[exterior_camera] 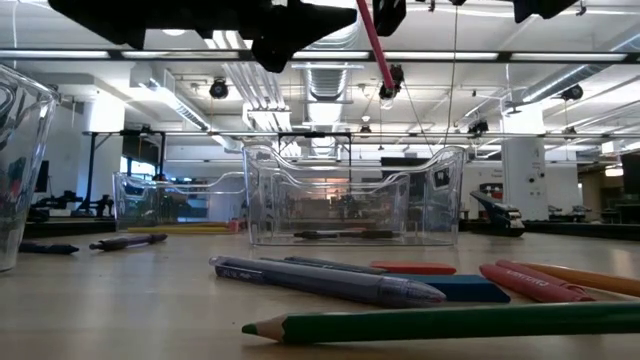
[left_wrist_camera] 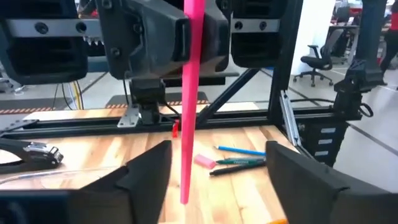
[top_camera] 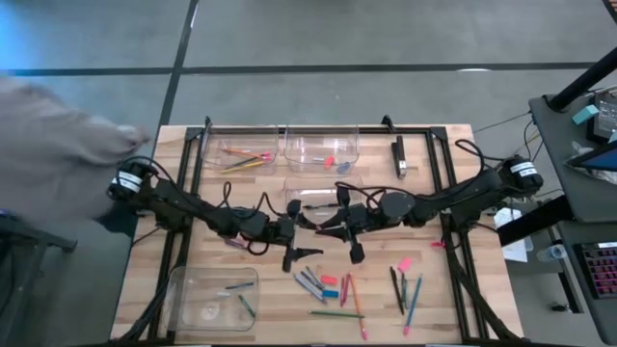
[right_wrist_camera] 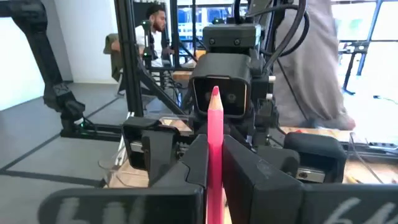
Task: Sort crayons/erasers/pens/pencils in bins
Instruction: Put the pink pencil into the top left transparent bin
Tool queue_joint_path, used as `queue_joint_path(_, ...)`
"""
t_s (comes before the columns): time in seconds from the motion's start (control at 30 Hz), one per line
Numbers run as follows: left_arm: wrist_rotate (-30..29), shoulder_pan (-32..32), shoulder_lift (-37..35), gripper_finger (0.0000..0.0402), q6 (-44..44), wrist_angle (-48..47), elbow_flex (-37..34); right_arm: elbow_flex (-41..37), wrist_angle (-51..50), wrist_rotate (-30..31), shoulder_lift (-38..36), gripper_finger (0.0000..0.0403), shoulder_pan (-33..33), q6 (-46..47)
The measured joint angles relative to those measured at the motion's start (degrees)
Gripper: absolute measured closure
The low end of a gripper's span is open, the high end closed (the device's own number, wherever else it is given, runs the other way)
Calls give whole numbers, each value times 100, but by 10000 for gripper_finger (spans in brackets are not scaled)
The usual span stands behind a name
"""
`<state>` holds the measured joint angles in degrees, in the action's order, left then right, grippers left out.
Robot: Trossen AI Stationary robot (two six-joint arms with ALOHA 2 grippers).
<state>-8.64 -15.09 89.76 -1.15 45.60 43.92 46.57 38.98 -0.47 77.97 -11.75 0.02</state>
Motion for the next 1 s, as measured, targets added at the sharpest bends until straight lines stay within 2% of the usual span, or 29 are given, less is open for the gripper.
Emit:
queue_joint_path(0.2, -377, 15, 24, 97, -1, 47, 92, 0, 252, 2, 16, 383, 2, -67)
queue_joint_path(0.33, -525, 29, 148, 95, 0, 70, 242, 0, 838, 2, 165, 383, 2, -85)
queue_joint_path(0.47, -535, 50, 285, 112, 44, 43, 362, 4, 1325, 2, 379, 383, 2, -119)
queue_joint_path(0.57, -538, 51, 289, 149, 171, -10, 374, 4, 1368, 4, 465, 383, 2, -140)
queue_joint_path(0.63, -539, 52, 276, 189, 175, -41, 361, 4, 1367, 4, 464, 383, 2, -150)
queue_joint_path(0.87, -733, 54, 39, 377, 155, -368, 352, 4, 1391, 54, 378, 383, 13, -267)
queue_joint_path(1.0, -755, 54, -10, 388, 51, -416, 352, 4, 1393, 89, 376, 369, 11, -239)
